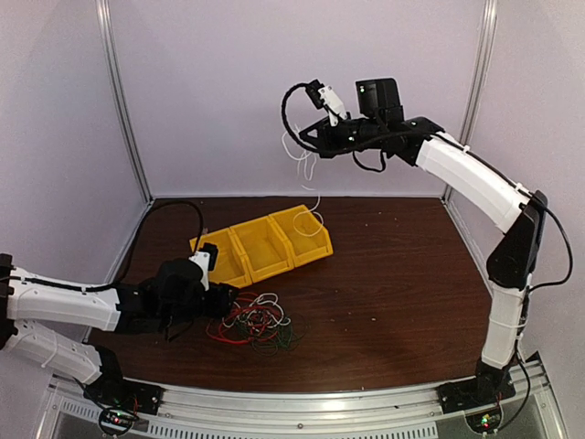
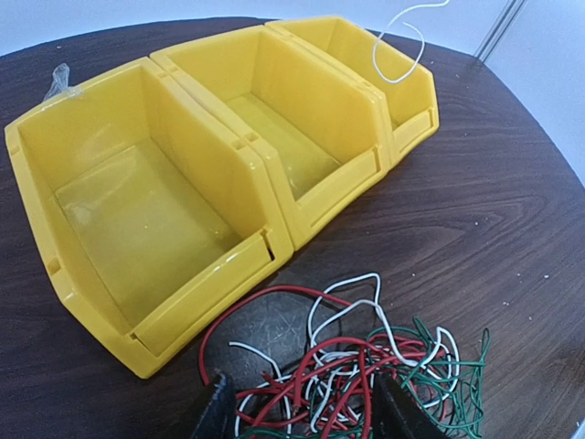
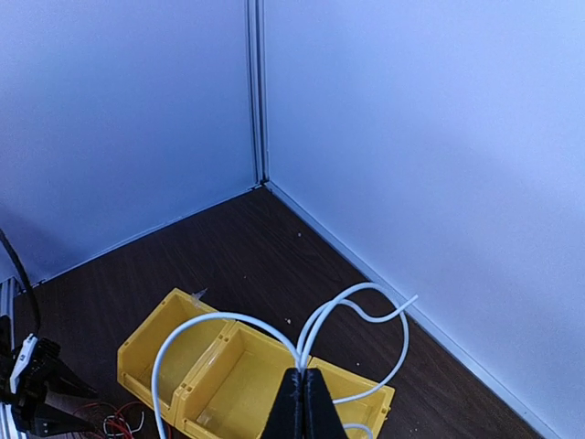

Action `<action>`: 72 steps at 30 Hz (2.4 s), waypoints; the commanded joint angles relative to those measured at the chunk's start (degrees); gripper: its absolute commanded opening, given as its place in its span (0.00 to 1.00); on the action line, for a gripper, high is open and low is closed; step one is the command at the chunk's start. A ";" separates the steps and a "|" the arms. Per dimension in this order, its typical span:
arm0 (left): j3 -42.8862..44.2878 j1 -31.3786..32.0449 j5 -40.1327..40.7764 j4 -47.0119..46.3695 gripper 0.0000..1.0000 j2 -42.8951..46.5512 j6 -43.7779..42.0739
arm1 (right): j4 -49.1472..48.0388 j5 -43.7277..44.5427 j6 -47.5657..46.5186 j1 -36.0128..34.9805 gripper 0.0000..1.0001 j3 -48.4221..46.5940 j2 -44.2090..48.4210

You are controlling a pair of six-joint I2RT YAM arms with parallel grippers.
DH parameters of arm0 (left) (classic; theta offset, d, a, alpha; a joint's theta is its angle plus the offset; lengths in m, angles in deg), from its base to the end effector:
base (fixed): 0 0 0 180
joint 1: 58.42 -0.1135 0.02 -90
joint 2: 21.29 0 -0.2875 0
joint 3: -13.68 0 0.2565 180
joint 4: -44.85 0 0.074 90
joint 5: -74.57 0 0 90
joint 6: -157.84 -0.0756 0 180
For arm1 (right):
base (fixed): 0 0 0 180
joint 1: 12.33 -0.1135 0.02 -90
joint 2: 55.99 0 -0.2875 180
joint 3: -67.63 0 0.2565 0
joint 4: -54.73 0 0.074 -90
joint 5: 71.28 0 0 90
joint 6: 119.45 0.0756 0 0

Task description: Untangle the cables

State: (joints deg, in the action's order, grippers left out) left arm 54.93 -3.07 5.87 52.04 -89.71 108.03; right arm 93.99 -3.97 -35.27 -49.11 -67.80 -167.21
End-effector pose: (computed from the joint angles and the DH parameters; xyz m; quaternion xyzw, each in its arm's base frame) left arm 0.1714 -0.1997 0.1822 0.0292 0.8730 -0.2298 0.4293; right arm 0.3805 0.3208 0.4494 -0.3942 0.6815 0.3097 0.5332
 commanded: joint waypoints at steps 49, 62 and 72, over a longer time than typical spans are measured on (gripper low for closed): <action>-0.04 0.28 0.83 -0.09 0.61 -0.78 2.30 | -7.20 3.99 4.35 2.73 0.49 13.60 -10.43; 0.81 0.25 0.63 0.98 0.60 -0.85 2.11 | -4.25 -0.18 1.43 2.62 0.48 15.05 -8.02; 2.18 0.28 -1.22 1.00 0.62 -3.64 -0.08 | -11.55 -9.23 -3.89 2.66 0.47 37.11 9.05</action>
State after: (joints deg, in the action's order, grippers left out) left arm 55.11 -3.07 5.74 53.99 -91.59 110.04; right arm 87.91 -7.75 -36.15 -46.64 -36.61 -164.87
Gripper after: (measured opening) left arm 0.622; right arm 0.473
